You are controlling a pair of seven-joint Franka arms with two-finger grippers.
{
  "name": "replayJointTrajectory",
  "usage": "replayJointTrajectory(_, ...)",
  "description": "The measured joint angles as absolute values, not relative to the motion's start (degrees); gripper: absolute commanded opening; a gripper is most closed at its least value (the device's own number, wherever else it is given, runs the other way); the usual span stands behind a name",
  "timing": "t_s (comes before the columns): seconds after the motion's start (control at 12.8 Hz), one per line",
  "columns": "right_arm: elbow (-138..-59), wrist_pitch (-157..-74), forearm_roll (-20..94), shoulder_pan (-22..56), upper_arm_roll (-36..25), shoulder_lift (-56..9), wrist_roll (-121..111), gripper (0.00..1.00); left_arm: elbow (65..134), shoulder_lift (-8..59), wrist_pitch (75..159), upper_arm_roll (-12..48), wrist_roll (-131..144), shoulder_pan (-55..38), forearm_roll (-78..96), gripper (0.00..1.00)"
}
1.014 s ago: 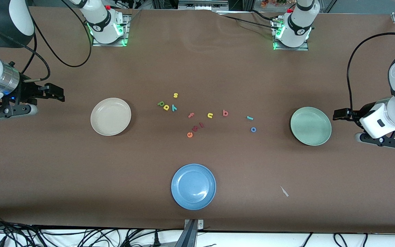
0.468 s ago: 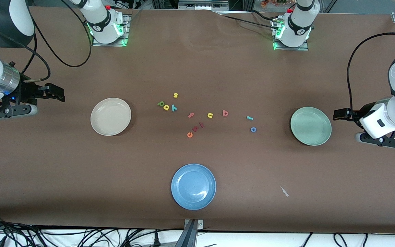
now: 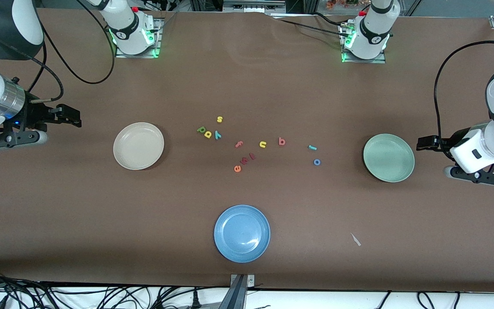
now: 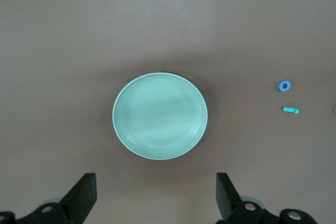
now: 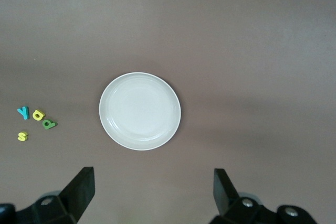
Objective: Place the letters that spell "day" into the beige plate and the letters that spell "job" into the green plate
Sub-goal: 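Reach the right gripper and the left gripper toward the scattered letters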
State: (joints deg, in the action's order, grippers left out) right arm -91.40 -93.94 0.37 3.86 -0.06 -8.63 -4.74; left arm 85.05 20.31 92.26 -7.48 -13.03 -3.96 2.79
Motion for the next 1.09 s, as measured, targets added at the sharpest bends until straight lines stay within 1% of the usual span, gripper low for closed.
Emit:
replayJointTrajectory(0.23,-91.4,-94.2,0.7,5.7,0.0,-8.8,-1.6,1.0,85.0,20.3,92.3,-7.5,-13.0,-4.0,2.8,1.0)
replayJointTrajectory(0.55,-91.5,-96.8,0.8,12.1,0.3,-10.8,9.0,1.0,85.0,20.3,92.3,-7.3,-13.0,-4.2,2.8,1.0)
replayJointTrajectory(1.09,-91.8,-103.6,4.0,22.2,0.4,-17.6,21.4,1.0,85.1,20.7,92.3,-7.3,-13.0,-4.6,2.8,1.0)
